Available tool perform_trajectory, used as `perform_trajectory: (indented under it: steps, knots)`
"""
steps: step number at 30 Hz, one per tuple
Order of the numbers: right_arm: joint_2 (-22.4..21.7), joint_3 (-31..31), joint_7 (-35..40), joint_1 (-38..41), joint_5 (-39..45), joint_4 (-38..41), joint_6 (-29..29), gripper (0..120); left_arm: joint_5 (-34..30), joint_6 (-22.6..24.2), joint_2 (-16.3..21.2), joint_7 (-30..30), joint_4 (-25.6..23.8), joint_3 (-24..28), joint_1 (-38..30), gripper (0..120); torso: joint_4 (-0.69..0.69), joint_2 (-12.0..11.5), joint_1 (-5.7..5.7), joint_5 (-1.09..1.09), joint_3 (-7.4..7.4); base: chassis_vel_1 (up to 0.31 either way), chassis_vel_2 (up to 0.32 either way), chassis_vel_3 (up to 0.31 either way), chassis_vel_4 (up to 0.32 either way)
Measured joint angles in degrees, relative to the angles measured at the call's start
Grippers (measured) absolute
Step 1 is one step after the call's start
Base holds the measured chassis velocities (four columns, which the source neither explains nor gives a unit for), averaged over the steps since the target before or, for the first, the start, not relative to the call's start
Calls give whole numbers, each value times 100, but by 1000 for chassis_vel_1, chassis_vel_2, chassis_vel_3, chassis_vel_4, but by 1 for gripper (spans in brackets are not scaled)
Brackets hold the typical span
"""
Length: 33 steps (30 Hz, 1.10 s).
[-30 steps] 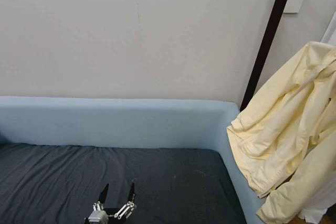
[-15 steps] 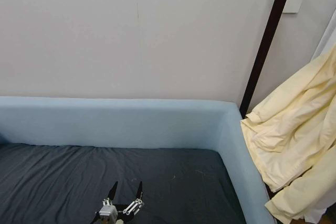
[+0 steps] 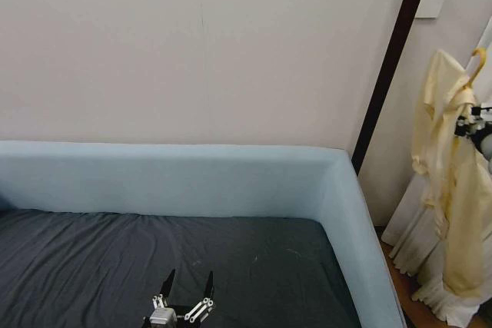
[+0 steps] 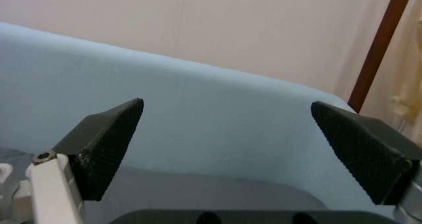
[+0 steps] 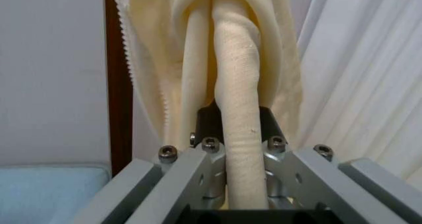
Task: Pick up the clothes from the sofa and hang them on the clothes hanger.
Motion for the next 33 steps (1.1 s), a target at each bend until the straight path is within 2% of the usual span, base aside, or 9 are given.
perform_trajectory:
  steps: [4,7,10,13,20,33]
  knots:
    - [-37,-256,185,325,-88,91,-351,1,54,-13,15,-16,-77,-54,40,100,-6,0,-1,1,-1,0,0,0,0]
    - [-185,-405,446,594,-65,413,-1076,1,185,-10,22,-77,-143,-74,57,100,-6,0,-1,0,-1,0,0,0,0]
    - [-197,-585,622,872,-29,455,-1329,1,250,-9,17,-99,-153,-73,52,100,-5,0,-1,2,-1,0,0,0,0]
    - [-79,-1062,896,1599,70,296,-1577,1,344,4,-16,-139,-189,-37,76,100,-4,1,-1,0,-2,0,0,0,0]
    - [261,-1756,1139,2589,180,-63,-1727,1,381,-50,-21,-139,-273,-53,159,100,-2,1,-1,0,-1,0,0,0,0]
    - [802,-2328,1686,3599,787,-650,-1941,1,394,-107,-21,-136,-343,-47,243,100,-3,1,-1,1,-1,0,0,0,0]
